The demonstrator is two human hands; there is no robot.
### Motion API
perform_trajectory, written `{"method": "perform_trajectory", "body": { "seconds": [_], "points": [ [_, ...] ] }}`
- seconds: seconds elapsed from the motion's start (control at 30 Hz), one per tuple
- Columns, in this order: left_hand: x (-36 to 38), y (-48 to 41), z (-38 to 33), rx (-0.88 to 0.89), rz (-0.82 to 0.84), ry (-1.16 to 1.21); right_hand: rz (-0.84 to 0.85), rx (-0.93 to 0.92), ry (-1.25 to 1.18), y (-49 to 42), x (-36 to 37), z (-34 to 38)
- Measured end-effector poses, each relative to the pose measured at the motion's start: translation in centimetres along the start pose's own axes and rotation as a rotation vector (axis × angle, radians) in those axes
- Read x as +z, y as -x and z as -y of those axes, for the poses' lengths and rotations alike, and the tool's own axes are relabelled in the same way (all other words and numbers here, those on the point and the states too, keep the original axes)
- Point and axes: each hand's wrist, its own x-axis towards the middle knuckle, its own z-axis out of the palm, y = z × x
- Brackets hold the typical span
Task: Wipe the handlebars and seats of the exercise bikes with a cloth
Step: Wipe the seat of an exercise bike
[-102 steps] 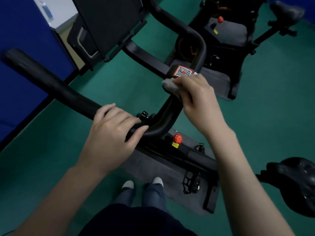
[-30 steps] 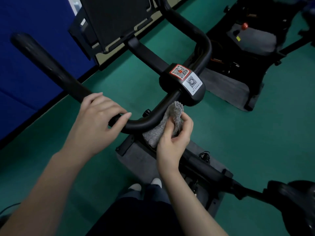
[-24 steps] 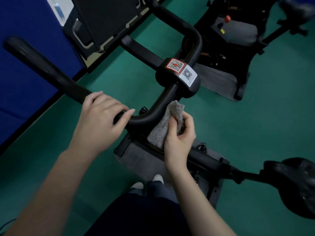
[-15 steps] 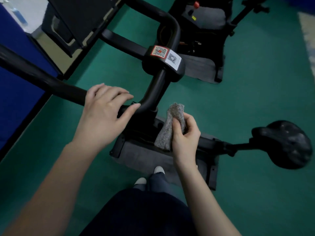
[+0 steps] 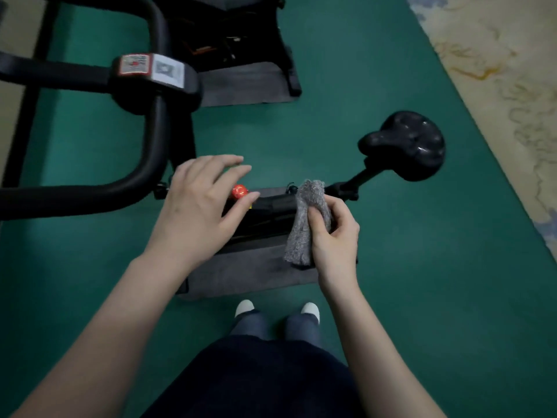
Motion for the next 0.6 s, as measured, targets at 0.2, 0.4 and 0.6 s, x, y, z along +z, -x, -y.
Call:
{"method": "perform_trajectory", "body": {
  "seconds": [0.2,0.4,0.6],
  "points": [
    [4.5,-0.6,-5.0,0.088,0.172,0.011,-0.144,0.072,0.033,-0.4,-7.7,-2.2],
    [9.8,-1.9,-12.1,0.117,0.321,-0.06,-0.275,0.139,0.027,-0.5,-18.4,-5.2],
    [15.4,-3.3,-20.5,0.151,0.423,-0.1,-0.386,0.208,0.039,-0.6,-29.0,-8.5]
  ]
}}
